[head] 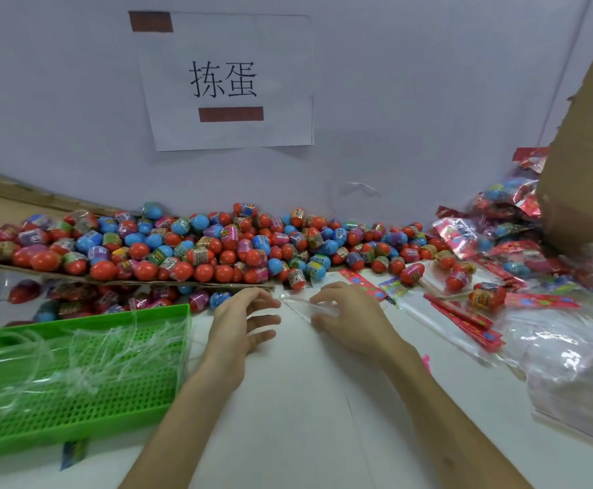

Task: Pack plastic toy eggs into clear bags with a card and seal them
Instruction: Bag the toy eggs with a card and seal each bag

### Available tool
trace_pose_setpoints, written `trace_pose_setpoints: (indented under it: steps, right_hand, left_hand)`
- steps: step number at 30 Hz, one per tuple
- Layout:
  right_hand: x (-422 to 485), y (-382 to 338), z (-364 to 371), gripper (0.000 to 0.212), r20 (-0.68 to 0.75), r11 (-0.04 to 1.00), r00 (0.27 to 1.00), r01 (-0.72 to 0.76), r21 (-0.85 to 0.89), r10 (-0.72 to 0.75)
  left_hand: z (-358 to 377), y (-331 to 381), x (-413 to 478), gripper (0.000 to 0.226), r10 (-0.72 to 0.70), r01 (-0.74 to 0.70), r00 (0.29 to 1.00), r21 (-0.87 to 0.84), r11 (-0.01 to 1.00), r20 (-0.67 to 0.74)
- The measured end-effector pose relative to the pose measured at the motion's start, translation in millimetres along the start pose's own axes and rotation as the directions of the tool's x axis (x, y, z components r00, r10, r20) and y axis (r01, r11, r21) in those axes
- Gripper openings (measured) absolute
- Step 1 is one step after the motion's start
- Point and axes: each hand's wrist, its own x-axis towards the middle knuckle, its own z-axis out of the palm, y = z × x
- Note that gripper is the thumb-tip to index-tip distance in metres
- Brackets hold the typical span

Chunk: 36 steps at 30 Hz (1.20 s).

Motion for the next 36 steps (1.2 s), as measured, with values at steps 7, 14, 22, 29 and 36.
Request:
trace_pose_setpoints:
  steps: [7,14,22,29,36]
  right_hand:
    - [5,-1,2,0.031,-0.117,0.977,0.990,-0.053,0.207,0.079]
    - [8,-3,8,0.033,-0.194,0.949,0.977,-0.020,0.314,0.085]
    - [-1,-15,2,0.022,-0.330,0.882,0.929,0.289,0.371,-0.166]
    - [-7,-27,5,0.023,-0.249,0.868,0.905,0.409,0.280,-0.346]
    - [-3,-23,-5,0.037,-0.373,0.879,0.921,0.264,0.396,-0.109]
  left_hand:
    - [3,-8,1,0.025,-0.093,0.104,0.990,-0.101,0.989,0.109]
    - [5,-15,-1,0.040,-0.155,0.170,0.958,-0.042,0.985,0.240]
    - [5,-15,2,0.063,-0.146,0.168,0.939,-0.045,0.985,0.312]
    - [5,-17,4,0.032,-0.070,0.091,0.946,-0.054,0.994,0.315]
    - [0,-19,10,0.018,-0.053,0.067,0.972,-0.051,0.996,0.228]
